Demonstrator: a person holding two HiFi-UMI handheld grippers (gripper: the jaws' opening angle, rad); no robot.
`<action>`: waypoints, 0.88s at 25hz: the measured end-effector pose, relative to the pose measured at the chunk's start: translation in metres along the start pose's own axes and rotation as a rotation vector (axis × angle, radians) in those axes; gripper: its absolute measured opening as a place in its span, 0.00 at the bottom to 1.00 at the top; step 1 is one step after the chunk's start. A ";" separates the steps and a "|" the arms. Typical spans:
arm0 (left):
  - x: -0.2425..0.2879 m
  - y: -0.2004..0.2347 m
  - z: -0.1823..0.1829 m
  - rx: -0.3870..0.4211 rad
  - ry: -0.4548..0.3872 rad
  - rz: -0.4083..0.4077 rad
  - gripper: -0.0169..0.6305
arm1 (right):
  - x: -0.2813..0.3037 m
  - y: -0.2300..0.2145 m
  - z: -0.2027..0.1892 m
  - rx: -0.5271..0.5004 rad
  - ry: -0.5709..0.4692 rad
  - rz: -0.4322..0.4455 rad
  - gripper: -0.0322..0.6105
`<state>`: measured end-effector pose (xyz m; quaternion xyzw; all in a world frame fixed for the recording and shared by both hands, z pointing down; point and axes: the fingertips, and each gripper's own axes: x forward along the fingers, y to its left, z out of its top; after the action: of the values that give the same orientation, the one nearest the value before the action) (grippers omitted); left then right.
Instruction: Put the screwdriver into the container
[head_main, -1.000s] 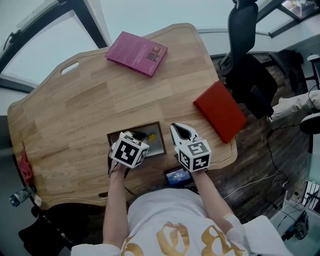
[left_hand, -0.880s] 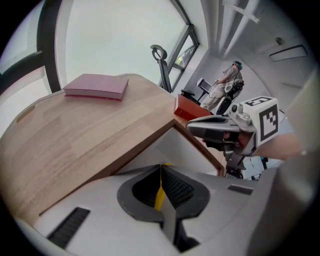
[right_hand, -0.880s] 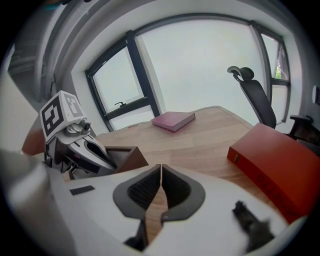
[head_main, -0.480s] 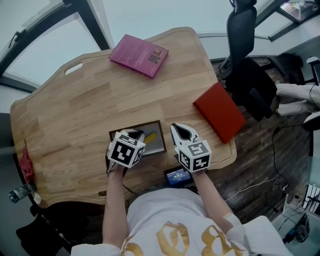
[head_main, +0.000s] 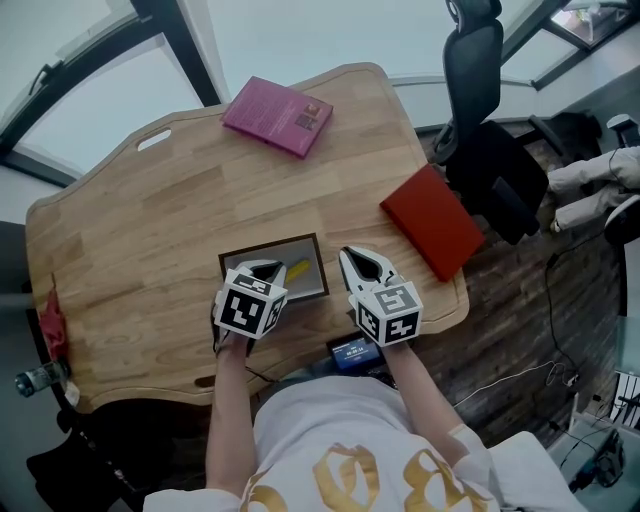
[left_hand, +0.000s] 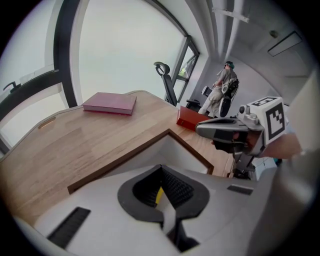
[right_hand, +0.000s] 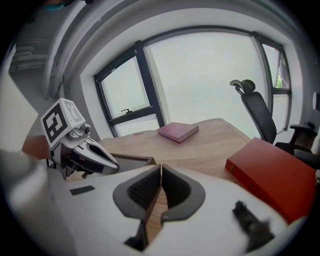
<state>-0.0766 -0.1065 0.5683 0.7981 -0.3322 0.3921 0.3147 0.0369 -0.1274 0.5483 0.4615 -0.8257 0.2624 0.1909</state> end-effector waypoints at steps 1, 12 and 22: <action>-0.002 -0.002 -0.001 0.007 -0.004 0.004 0.05 | -0.003 0.001 0.001 -0.002 -0.006 -0.001 0.10; -0.036 -0.016 -0.006 0.051 -0.120 0.082 0.05 | -0.036 0.023 0.014 -0.048 -0.071 0.005 0.10; -0.083 -0.025 -0.005 -0.042 -0.325 0.140 0.05 | -0.076 0.050 0.027 -0.122 -0.147 -0.003 0.10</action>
<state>-0.0983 -0.0642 0.4956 0.8191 -0.4415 0.2719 0.2454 0.0297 -0.0718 0.4717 0.4683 -0.8512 0.1768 0.1578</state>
